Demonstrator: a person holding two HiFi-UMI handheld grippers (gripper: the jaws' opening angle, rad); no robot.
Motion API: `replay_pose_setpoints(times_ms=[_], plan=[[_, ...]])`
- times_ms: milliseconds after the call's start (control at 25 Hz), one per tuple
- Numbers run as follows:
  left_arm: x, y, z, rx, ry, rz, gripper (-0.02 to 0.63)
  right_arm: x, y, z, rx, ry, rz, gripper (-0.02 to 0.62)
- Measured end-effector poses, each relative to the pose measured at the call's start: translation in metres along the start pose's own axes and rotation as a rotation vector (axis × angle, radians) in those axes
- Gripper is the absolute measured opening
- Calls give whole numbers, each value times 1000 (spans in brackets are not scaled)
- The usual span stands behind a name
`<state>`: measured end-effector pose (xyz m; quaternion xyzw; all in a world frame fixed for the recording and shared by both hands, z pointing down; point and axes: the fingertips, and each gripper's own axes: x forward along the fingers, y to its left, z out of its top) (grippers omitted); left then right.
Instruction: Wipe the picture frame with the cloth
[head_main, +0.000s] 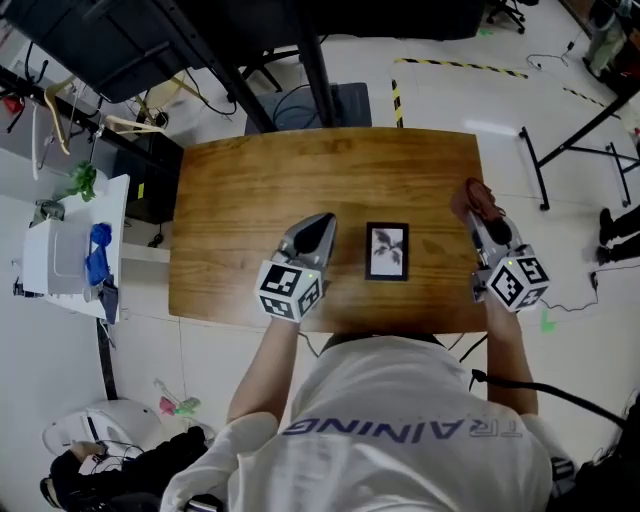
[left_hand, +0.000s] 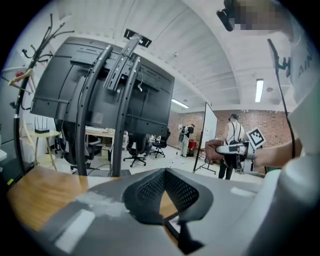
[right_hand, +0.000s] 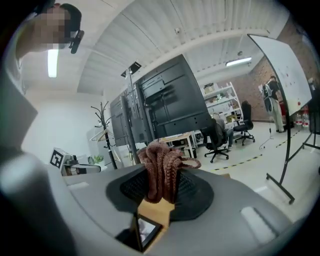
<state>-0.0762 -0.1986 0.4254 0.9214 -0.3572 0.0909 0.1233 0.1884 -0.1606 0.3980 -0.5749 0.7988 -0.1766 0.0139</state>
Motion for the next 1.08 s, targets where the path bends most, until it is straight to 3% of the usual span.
replay_pose_setpoints(times_ms=[280, 1080], plan=[[-25, 16, 66, 60, -175, 98, 6, -14, 18, 40, -58, -90, -24, 110], [-29, 3, 73, 44, -194, 68, 6, -17, 27, 48, -108, -58, -3, 109]])
